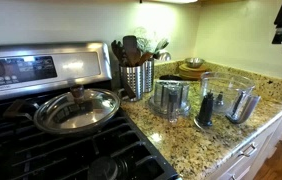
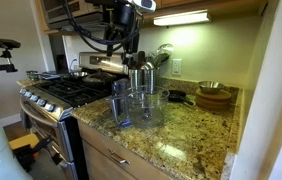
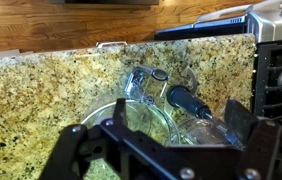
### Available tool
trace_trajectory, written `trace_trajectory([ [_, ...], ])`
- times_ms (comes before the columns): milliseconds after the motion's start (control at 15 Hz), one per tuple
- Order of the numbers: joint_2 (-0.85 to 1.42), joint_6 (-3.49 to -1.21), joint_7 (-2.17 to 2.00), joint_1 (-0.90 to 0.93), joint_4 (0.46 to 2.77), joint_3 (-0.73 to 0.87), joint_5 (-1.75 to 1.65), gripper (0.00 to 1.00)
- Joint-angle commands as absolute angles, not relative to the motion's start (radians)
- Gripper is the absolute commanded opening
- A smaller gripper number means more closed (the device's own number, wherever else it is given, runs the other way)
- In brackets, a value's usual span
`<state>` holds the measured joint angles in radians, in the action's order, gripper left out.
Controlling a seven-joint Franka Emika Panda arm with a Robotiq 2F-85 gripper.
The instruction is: Put the blades inside the food processor
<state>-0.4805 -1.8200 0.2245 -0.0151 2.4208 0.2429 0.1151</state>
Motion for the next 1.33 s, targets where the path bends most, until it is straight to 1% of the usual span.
trace_trajectory([
  [0, -0.477, -1.817, 0.235, -0.043, 2.419, 0.219, 0.126, 1.00],
  [600, -0.477, -1.817, 0.235, -0.043, 2.419, 0.219, 0.126, 1.00],
  [733, -0.454, -1.848, 0.212, -0.036, 2.419, 0.199, 0.135, 1.00],
  [933, -0.397, -1.903, 0.168, -0.010, 2.412, 0.147, 0.164, 1.00],
  [1267, -0.273, -2.081, 0.046, 0.031, 2.400, 0.007, 0.169, 1.00],
])
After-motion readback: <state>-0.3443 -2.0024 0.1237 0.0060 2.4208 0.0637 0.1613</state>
